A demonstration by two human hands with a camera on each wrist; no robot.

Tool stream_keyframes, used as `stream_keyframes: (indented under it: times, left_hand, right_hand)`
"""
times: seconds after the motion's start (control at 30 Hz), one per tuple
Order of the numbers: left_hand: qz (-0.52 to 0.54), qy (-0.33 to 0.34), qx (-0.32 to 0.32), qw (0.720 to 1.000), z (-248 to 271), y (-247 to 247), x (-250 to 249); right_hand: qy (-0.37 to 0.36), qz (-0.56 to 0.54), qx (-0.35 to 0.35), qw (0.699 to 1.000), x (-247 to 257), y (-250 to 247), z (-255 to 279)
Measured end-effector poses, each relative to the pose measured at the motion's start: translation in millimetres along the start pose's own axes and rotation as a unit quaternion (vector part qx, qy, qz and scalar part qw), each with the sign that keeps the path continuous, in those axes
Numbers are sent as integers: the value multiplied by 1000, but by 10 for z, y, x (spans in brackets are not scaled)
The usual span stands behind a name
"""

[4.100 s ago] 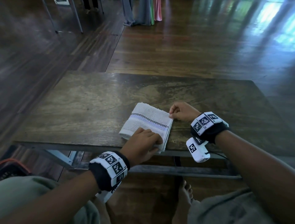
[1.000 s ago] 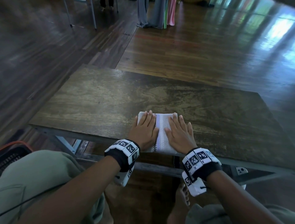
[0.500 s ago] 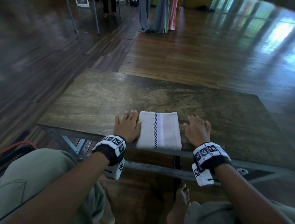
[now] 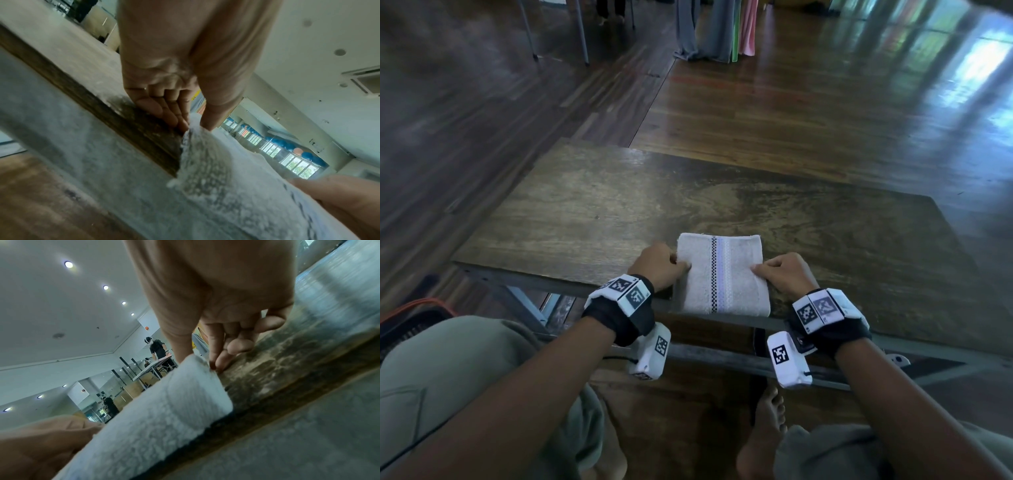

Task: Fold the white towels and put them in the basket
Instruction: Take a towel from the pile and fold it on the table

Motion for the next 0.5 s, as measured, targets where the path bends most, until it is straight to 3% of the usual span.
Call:
stream_keyframes:
  times: [0.33, 0.5]
  left_hand:
    - [54, -35, 7, 998, 1, 19, -83]
    - [134, -64, -13, 989, -3, 41, -19]
  right_hand:
    - [13, 26, 58, 998, 117, 100, -66]
    - [15, -51, 71, 996, 119, 75, -90]
Point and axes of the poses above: each hand's wrist, its own z-axis away from the middle knuckle, its own y-axis out of the palm, x = y × z, the point moved 5 cm from there along -z, towards the middle knuckle, and after that the axes turned 8 degrees about -x, right-handed, at the moved point
